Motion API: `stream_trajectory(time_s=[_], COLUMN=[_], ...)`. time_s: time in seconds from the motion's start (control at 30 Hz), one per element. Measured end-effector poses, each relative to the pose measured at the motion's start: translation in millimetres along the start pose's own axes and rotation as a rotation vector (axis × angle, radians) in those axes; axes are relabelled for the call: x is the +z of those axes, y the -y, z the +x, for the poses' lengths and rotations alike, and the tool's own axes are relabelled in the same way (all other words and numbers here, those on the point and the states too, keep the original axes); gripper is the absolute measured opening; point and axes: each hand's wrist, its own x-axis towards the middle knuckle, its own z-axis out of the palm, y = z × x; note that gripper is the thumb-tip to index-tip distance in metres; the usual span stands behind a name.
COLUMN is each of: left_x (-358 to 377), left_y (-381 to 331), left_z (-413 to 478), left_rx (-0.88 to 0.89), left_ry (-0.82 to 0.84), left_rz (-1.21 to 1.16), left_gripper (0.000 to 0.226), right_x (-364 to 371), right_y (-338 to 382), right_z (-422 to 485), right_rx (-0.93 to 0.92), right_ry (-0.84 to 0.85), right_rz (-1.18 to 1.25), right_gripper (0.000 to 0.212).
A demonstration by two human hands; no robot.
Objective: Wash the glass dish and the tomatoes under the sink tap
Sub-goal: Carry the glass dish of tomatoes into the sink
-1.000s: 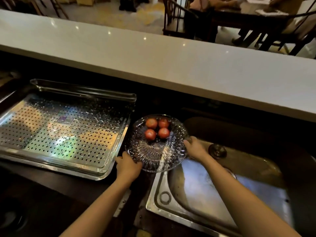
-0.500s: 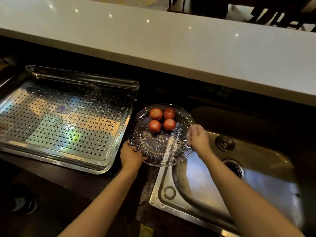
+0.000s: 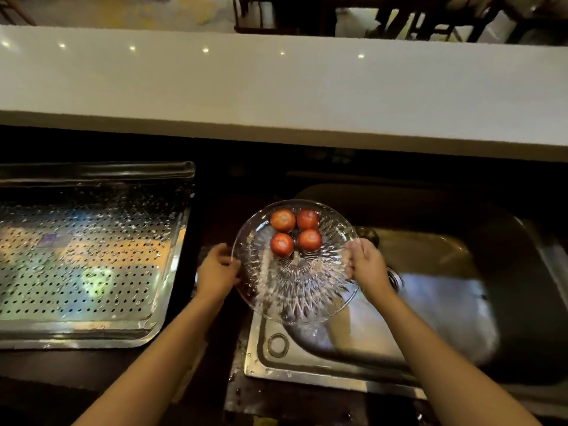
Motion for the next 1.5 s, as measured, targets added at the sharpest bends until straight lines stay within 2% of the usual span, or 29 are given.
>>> stream_trajectory(time_s=[0.07, 0.13, 0.23, 0.43, 0.57, 0.77, 0.9, 1.03, 1.27, 1.4, 1.5], left_x=[11.8, 29.7, 64.0, 151.7, 212.4, 284.8, 313.6, 331.0, 335.7, 334.2, 338.8], left_y=[-11.9, -21.1, -29.1, -26.8, -11.8, 19.7, 33.2, 48.9, 51.9, 52.7, 53.4], left_z=[11.1, 18.1, 20.2, 7.6, 5.2, 9.1, 6.3, 2.6, 1.4, -4.0, -13.7], left_rx=[0.059, 0.087, 0.078, -0.026, -0.107, -0.131, -0.026, 0.043, 0.162, 0.204, 0.396], left_ry=[0.093, 0.193, 0.263, 0.313, 0.326, 0.34, 0.326, 0.316, 0.319, 0.327, 0.225], left_rz=[0.104, 0.196, 0.296, 0.296, 0.266, 0.319, 0.613, 0.591, 0.699, 0.722, 0.798], left_gripper=[0.049, 0.037, 0.023, 0.015, 0.025, 0.02, 0.011, 0.015, 0.023, 0.038, 0.048], right_x=[-19.1, -39.5, -72.4, -143.9, -182.0, -221.2, -235.4, -238.2, -239.7, -236.9, -233.9], right_y=[-4.5, -9.5, -16.4, -51.6, -91.8, -153.9, -180.7, -192.4, -198.1, -197.0, -188.3], right_z=[-8.3, -14.6, -18.3, -7.0, 11.0, 34.0, 40.8, 45.6, 44.9, 46.5, 45.5], right_rx=[0.012, 0.036, 0.071, 0.131, 0.199, 0.345, 0.428, 0.496, 0.533, 0.589, 0.494], right_ry=[-0.056, -0.111, -0.152, -0.189, -0.204, -0.119, -0.087, -0.064, -0.052, -0.066, -0.168], right_rz=[-0.018, -0.039, -0.106, -0.227, -0.341, -0.588, -0.734, -0.817, -1.047, -1.036, -1.044], right_gripper=[0.025, 0.024, 0.026, 0.025, 0.024, 0.028, 0.03, 0.033, 0.043, 0.04, 0.039])
